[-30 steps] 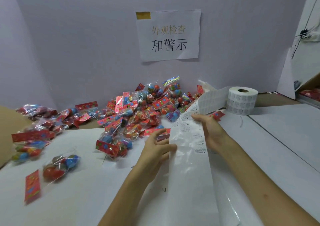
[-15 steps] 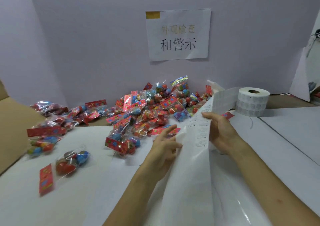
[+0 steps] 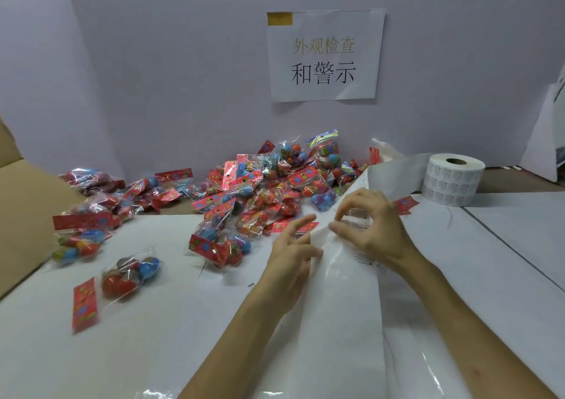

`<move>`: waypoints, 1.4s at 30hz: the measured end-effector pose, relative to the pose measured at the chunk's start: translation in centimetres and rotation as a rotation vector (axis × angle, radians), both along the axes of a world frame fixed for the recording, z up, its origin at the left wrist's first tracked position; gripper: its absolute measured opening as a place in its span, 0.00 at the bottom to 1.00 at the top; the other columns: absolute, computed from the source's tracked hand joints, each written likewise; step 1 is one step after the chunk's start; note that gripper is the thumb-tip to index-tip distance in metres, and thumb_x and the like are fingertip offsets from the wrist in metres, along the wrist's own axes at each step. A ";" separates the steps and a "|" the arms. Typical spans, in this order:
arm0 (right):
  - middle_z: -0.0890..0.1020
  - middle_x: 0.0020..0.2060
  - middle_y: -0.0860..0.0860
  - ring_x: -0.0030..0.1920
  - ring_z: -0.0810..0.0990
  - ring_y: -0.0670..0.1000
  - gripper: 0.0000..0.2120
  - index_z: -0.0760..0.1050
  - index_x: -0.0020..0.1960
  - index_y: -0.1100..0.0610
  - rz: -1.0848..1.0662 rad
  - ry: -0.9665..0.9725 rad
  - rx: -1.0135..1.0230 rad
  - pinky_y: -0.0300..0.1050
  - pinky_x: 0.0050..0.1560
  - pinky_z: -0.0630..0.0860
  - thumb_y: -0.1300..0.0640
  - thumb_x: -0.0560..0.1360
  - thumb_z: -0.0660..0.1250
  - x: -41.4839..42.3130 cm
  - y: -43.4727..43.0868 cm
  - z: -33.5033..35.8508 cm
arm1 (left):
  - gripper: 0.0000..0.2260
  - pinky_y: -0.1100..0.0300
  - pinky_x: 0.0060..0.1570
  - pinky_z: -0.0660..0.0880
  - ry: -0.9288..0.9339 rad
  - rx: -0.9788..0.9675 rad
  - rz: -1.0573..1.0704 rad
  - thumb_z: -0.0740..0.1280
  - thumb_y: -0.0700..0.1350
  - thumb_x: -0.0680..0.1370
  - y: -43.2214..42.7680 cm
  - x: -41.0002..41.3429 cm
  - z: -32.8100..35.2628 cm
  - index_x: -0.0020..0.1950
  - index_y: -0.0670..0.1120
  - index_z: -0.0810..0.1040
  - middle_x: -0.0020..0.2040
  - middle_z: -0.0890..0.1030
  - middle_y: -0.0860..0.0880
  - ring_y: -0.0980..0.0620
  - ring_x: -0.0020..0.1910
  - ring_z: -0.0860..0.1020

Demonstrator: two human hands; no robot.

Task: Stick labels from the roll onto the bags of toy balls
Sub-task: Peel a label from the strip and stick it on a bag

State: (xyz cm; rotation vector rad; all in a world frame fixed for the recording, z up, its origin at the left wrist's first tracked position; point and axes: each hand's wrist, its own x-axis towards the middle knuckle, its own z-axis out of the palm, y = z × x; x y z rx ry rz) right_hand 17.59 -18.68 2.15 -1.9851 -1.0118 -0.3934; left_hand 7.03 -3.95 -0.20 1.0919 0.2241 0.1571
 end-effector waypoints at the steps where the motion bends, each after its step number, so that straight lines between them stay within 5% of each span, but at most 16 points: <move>1: 0.79 0.47 0.44 0.53 0.75 0.49 0.11 0.79 0.43 0.50 -0.004 0.006 -0.036 0.58 0.60 0.71 0.50 0.69 0.80 0.0 0.0 0.0 | 0.29 0.47 0.49 0.83 -0.010 -0.003 -0.003 0.59 0.22 0.74 0.0 0.0 0.0 0.68 0.48 0.76 0.60 0.84 0.39 0.36 0.57 0.84; 4: 0.78 0.49 0.45 0.54 0.74 0.49 0.15 0.77 0.45 0.48 -0.031 0.021 -0.098 0.58 0.63 0.68 0.47 0.66 0.81 -0.3 0.2 0.1 | 0.29 0.48 0.49 0.83 -0.023 0.014 0.002 0.58 0.21 0.74 -0.2 -0.1 0.0 0.67 0.48 0.76 0.59 0.84 0.39 0.37 0.55 0.84; 10: 0.79 0.46 0.47 0.51 0.76 0.50 0.12 0.77 0.46 0.52 0.027 0.129 -0.046 0.62 0.61 0.72 0.55 0.69 0.79 -0.8 0.3 0.3 | 0.31 0.36 0.64 0.76 -0.021 0.163 0.045 0.57 0.19 0.73 -0.6 -0.3 0.2 0.67 0.47 0.77 0.59 0.83 0.37 0.33 0.59 0.81; 16: 0.81 0.44 0.49 0.48 0.79 0.50 0.10 0.80 0.44 0.54 0.045 0.190 0.021 0.53 0.54 0.78 0.58 0.68 0.80 -0.6 0.2 0.4 | 0.32 0.36 0.65 0.75 -0.024 0.228 0.053 0.57 0.19 0.72 -0.5 -0.4 0.1 0.67 0.47 0.77 0.57 0.84 0.36 0.34 0.59 0.82; 22: 0.83 0.42 0.49 0.47 0.80 0.52 0.09 0.82 0.42 0.53 0.077 0.296 0.054 0.50 0.53 0.79 0.58 0.67 0.81 0.1 -0.4 0.4 | 0.32 0.48 0.57 0.81 -0.008 0.291 0.051 0.59 0.19 0.72 -0.5 -0.3 0.0 0.66 0.48 0.78 0.57 0.85 0.40 0.41 0.56 0.84; 27: 0.84 0.41 0.49 0.46 0.81 0.50 0.07 0.84 0.42 0.53 0.075 0.337 0.058 0.45 0.50 0.80 0.58 0.67 0.81 0.3 -0.4 0.4 | 0.32 0.42 0.60 0.80 -0.006 0.324 0.060 0.58 0.19 0.71 -0.6 -0.3 0.0 0.65 0.48 0.79 0.56 0.85 0.39 0.39 0.57 0.83; 29: 0.84 0.40 0.47 0.45 0.81 0.47 0.06 0.84 0.41 0.52 0.077 0.343 0.055 0.40 0.48 0.79 0.58 0.68 0.81 0.4 -0.4 0.3 | 0.32 0.45 0.55 0.81 -0.001 0.339 0.062 0.58 0.20 0.72 -0.6 -0.3 -0.1 0.65 0.49 0.79 0.57 0.84 0.39 0.38 0.57 0.83; 32: 0.85 0.38 0.45 0.41 0.81 0.42 0.06 0.85 0.39 0.52 0.077 0.364 0.082 0.29 0.44 0.75 0.61 0.69 0.79 0.4 -0.4 0.2 | 0.31 0.63 0.34 0.77 -0.001 0.351 0.049 0.58 0.20 0.72 -0.7 -0.4 0.0 0.65 0.49 0.79 0.58 0.84 0.39 0.43 0.49 0.82; 34: 0.85 0.36 0.45 0.38 0.80 0.40 0.06 0.85 0.38 0.53 0.039 0.351 0.098 0.25 0.44 0.72 0.63 0.70 0.77 0.6 -0.4 0.2 | 0.31 0.65 0.32 0.75 -0.002 0.349 0.041 0.59 0.20 0.72 -0.7 -0.4 0.0 0.65 0.49 0.79 0.59 0.84 0.42 0.44 0.48 0.82; 37: 0.84 0.34 0.45 0.36 0.80 0.39 0.06 0.84 0.39 0.54 -0.015 0.318 0.092 0.26 0.41 0.73 0.63 0.72 0.76 0.9 -0.7 0.1 | 0.31 0.61 0.36 0.78 -0.001 0.333 0.038 0.59 0.20 0.73 -0.6 -0.3 -0.1 0.65 0.49 0.79 0.60 0.85 0.46 0.42 0.53 0.83; 40: 0.84 0.34 0.45 0.36 0.80 0.40 0.05 0.84 0.40 0.53 -0.044 0.301 0.103 0.27 0.40 0.73 0.61 0.73 0.75 1.2 -0.8 0.0 | 0.32 0.48 0.53 0.83 0.020 0.320 0.053 0.59 0.21 0.72 -0.5 -0.1 -0.2 0.63 0.51 0.80 0.62 0.84 0.48 0.44 0.60 0.82; 42: 0.84 0.35 0.45 0.37 0.80 0.40 0.05 0.83 0.41 0.53 -0.088 0.284 0.128 0.29 0.39 0.74 0.60 0.74 0.74 1.5 -0.7 -0.2 | 0.31 0.40 0.63 0.77 0.043 0.349 0.060 0.60 0.21 0.72 -0.5 -0.1 -0.2 0.63 0.53 0.80 0.64 0.82 0.50 0.46 0.65 0.79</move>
